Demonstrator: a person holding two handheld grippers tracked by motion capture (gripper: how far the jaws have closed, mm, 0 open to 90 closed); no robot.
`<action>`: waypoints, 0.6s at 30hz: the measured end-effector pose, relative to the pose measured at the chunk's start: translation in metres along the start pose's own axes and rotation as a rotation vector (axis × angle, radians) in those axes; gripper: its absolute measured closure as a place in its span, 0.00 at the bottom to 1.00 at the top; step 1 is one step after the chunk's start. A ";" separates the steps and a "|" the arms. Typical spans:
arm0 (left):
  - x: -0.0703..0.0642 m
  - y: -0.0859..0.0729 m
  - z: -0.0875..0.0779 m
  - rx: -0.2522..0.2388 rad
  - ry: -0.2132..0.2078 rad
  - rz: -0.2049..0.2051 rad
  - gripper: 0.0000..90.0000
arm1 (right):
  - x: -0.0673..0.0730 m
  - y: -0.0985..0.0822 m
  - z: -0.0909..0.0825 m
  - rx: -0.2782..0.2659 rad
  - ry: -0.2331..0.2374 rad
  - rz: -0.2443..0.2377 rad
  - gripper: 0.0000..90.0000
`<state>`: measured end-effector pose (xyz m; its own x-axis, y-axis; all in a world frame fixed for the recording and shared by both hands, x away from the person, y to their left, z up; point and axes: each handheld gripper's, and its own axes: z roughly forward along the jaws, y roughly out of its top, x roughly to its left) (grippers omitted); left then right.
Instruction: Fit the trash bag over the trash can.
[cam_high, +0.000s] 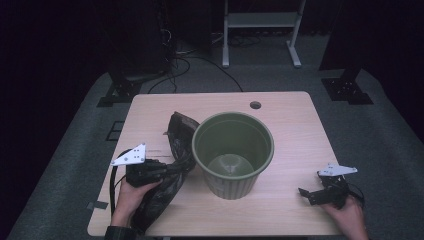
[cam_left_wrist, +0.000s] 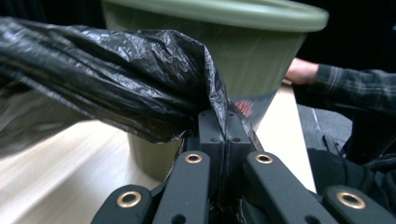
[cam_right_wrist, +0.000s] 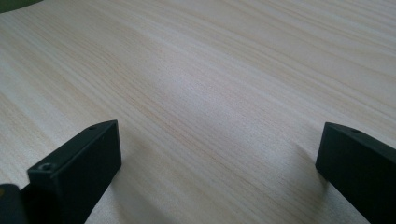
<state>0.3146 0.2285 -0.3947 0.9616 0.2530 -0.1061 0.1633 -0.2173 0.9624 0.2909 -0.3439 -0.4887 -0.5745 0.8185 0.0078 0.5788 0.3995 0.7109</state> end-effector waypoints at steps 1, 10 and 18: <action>-0.001 0.002 0.000 -0.002 -0.007 0.005 0.99 | 0.000 0.000 0.000 -0.001 0.000 -0.001 0.00; -0.011 0.029 0.002 -0.052 -0.068 0.068 0.99 | 0.000 0.000 0.000 0.000 0.000 0.000 0.00; -0.022 0.056 0.005 -0.081 -0.115 0.131 0.99 | 0.000 0.000 0.000 0.000 0.000 0.000 0.00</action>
<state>0.3038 0.2058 -0.3394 0.9931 0.1170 -0.0016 0.0208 -0.1632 0.9864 0.2909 -0.3439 -0.4887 -0.5742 0.8187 0.0076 0.5788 0.3994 0.7110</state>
